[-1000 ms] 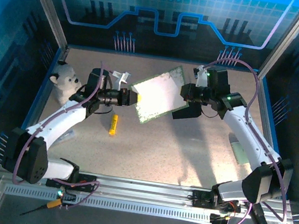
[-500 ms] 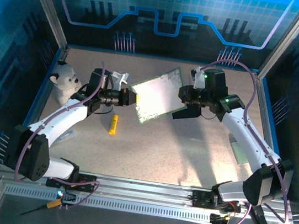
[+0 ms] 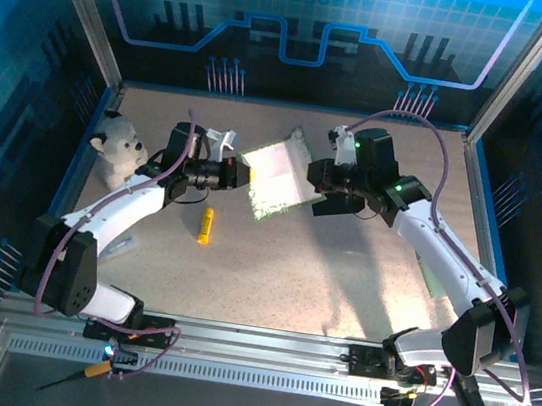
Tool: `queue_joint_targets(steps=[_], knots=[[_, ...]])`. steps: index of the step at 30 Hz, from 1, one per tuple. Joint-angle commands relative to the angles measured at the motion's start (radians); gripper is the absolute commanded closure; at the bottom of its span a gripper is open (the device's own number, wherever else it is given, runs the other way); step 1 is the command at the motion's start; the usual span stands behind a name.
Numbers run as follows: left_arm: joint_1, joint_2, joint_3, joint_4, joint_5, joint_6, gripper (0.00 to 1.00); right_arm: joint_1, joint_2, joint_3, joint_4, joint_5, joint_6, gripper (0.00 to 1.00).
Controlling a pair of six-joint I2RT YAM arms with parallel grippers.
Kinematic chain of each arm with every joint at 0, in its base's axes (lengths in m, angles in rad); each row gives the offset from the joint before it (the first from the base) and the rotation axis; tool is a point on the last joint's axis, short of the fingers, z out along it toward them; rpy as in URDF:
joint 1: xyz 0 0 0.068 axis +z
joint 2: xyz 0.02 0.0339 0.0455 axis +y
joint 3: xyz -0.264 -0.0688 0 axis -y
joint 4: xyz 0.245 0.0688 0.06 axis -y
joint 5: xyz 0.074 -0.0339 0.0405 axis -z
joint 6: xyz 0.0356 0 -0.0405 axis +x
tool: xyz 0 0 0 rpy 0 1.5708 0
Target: Place the letter into the envelope and seal it
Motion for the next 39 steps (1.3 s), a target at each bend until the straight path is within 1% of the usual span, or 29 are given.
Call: queue_joint_targets(steps=[1,5,8,11,13,22,26,33,39], knots=[[-0.004,0.018,0.035,0.06,0.018,-0.046,0.98,0.032,0.025,-0.017,0.036,-0.007,0.006,1.0],[-0.006,0.027,0.04,0.084,0.03,-0.068,0.96,0.049,0.049,-0.015,0.039,0.001,0.01,1.0],[-0.01,0.03,0.045,0.098,0.043,-0.084,0.89,0.054,0.062,-0.013,0.042,-0.001,0.017,1.0],[-0.014,0.031,0.051,0.101,0.047,-0.09,0.86,0.06,0.071,-0.015,0.056,-0.009,0.027,1.0],[-0.016,0.033,0.054,0.103,0.049,-0.093,0.78,0.066,0.081,-0.009,0.059,-0.013,0.031,1.0],[-0.026,0.052,0.074,0.128,0.062,-0.121,0.69,0.076,0.111,-0.021,0.087,-0.027,0.066,1.0],[-0.034,0.07,0.103,0.127,0.066,-0.126,0.64,0.078,0.131,-0.042,0.13,-0.057,0.101,0.99],[-0.059,0.099,0.136,0.135,0.085,-0.137,0.53,0.078,0.157,-0.085,0.217,-0.107,0.149,0.99],[-0.079,0.106,0.153,0.126,0.089,-0.137,0.49,0.063,0.177,-0.136,0.35,-0.182,0.22,0.99]])
